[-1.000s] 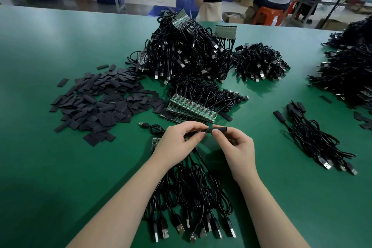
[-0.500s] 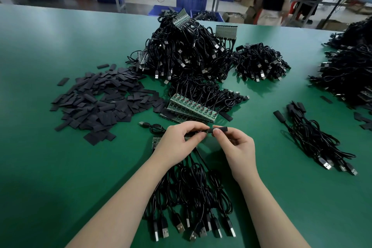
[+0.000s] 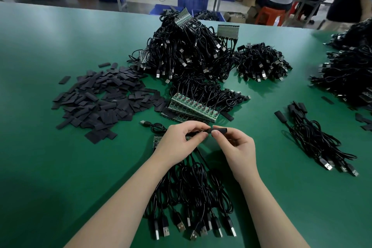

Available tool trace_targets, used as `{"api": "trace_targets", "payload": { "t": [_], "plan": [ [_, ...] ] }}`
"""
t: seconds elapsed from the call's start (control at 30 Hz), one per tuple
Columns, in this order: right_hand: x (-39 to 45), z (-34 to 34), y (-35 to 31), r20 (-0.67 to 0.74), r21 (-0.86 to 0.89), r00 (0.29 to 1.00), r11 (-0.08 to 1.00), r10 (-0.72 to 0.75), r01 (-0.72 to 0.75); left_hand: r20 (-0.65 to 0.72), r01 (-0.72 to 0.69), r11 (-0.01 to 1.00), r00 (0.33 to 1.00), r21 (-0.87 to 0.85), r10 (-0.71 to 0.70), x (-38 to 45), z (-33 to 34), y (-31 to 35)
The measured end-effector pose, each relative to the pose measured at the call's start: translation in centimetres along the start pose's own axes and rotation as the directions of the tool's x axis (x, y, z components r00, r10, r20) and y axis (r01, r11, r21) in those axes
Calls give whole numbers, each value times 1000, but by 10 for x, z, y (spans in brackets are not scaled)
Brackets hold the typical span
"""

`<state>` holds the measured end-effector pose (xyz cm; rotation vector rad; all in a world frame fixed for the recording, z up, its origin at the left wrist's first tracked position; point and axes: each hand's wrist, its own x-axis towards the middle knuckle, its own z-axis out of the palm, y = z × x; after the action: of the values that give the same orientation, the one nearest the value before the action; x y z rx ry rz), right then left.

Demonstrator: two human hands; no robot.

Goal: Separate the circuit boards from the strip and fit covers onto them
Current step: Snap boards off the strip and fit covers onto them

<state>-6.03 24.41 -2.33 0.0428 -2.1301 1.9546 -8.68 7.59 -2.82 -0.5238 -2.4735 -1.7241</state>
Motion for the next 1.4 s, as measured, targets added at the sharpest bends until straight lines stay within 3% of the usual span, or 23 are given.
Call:
{"api": "trace_targets", "payload": {
  "t": [0.33, 0.47, 0.73, 1.23, 1.4],
  "plan": [
    [0, -1, 1, 48, -20, 999, 1000, -12, 13, -11, 16, 1000, 1000, 17, -16, -3, -2, 6],
    [-1, 0, 0, 29, -11, 999, 1000, -22, 23, -103, 1, 997, 995, 75, 7, -3, -1, 6],
    [4, 0, 4, -48, 76, 998, 996, 39, -35, -67, -39, 996, 997, 84, 44, -3, 0, 5],
    [1, 1, 4, 54, -10, 997, 999, 46, -46, -154, -74, 994, 984, 81, 86, -3, 1, 4],
    [3, 1, 5, 18, 5, 997, 997, 71, -71, -160, -108, 988, 979, 114, 126, -4, 1, 7]
  ]
}}
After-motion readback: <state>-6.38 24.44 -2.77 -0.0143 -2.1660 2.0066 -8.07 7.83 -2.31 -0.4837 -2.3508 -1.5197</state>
